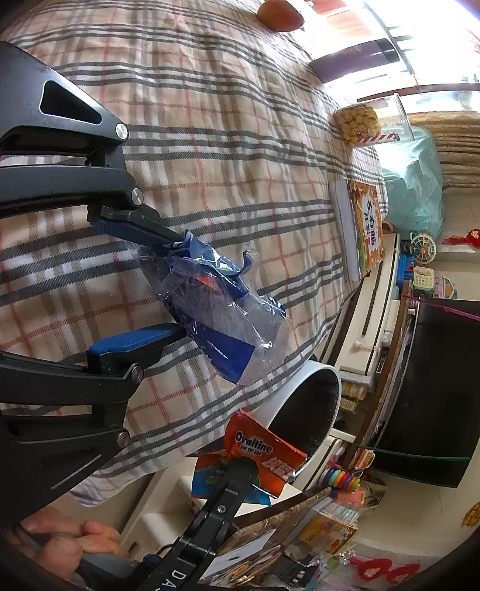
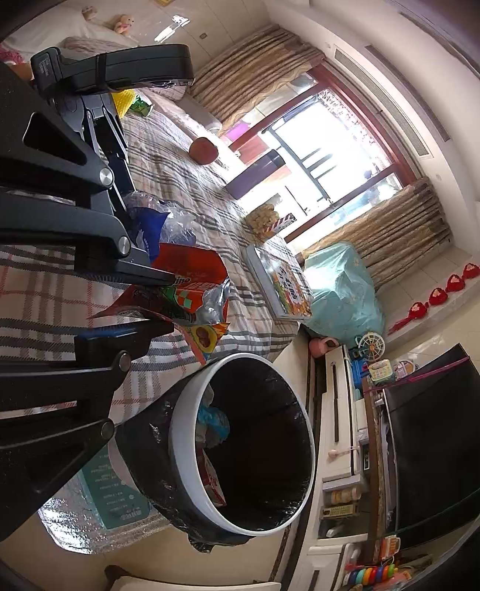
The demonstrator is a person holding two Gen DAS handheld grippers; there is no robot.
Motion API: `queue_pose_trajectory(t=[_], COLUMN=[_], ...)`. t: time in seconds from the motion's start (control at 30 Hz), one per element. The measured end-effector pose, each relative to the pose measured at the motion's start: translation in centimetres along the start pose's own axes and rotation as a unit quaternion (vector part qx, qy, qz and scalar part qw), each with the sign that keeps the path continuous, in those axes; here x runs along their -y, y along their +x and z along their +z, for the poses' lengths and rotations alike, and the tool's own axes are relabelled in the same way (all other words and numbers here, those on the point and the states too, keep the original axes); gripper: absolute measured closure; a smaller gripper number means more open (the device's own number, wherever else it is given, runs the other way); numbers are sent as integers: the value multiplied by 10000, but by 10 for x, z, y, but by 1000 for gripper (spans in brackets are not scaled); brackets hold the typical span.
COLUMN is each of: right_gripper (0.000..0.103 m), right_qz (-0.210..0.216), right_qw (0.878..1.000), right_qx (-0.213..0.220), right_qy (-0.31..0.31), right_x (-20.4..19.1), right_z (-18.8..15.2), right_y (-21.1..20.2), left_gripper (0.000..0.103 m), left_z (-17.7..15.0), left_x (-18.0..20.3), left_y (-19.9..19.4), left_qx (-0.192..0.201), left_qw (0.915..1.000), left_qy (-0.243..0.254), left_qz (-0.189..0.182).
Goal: Collect trash
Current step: 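Carry the blue snack bag and orange wrapper over the trash bin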
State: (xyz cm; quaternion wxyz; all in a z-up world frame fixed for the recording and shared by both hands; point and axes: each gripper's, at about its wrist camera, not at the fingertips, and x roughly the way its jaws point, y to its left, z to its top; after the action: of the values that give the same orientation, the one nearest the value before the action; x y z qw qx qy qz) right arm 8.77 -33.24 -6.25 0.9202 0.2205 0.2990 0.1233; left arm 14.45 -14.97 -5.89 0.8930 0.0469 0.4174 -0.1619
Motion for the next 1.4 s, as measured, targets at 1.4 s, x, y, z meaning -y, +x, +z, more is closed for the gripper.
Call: queue_pose_trajectory(t=[1.4], right_gripper=[84], right_qz=[-234], right_qw=[9994], right_qx=[-112], right_qy=[-232], right_x=[13], right_z=[5], right_y=[-4], left_gripper=[62], left_z=[19], left_x=[12], left_y=[1], left_qx=[85], left_qw=[9997], left_qy=[137], left_qz=[-180])
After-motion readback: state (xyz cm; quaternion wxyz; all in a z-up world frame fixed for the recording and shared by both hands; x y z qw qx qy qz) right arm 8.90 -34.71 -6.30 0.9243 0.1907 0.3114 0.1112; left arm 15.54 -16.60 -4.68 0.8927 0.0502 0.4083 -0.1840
